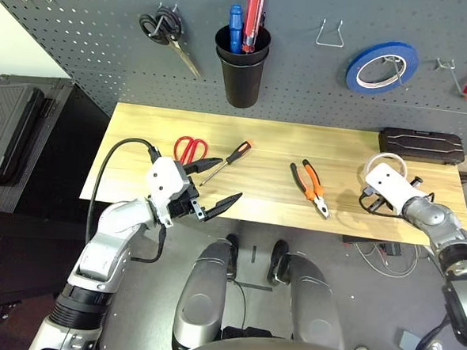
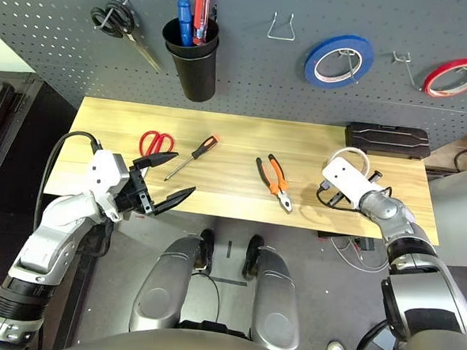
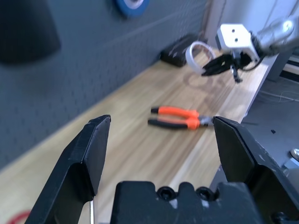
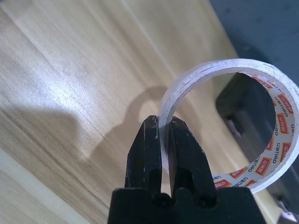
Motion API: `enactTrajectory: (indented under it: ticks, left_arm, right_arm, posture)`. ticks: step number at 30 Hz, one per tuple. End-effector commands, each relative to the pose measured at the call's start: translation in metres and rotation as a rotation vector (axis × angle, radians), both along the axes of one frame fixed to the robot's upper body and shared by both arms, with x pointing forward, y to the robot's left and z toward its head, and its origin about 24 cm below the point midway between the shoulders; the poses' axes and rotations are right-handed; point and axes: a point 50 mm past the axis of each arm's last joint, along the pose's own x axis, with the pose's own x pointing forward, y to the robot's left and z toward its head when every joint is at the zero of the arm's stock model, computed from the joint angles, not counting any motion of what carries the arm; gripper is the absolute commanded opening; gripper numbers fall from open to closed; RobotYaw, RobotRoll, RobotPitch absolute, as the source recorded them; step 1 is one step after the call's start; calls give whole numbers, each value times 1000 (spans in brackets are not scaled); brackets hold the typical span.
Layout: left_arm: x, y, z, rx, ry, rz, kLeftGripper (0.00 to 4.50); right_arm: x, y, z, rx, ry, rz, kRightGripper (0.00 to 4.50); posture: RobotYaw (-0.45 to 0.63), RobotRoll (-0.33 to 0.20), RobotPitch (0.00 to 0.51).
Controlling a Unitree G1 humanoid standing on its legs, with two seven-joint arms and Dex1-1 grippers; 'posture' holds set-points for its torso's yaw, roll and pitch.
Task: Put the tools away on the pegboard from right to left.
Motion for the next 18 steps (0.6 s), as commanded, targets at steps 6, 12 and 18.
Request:
enactTrajectory:
  ticks: [6, 12, 18]
  left_arm:
    - [-13, -3, 24, 6, -97, -64, 4500]
    - [-15, -9, 33, -15, -118, -93, 4500]
    - [-18, -15, 45, -56, -124, -138, 4500]
  right_arm:
    - [-18, -21, 19, 29, -256, -96, 69]
    - [-28, -21, 31, 95, -407, -80, 69]
    - [-35, -20, 36, 118, -480, -51, 69]
  posture:
    - [281, 0, 180]
    - [277, 0, 178]
    - [267, 0, 179]
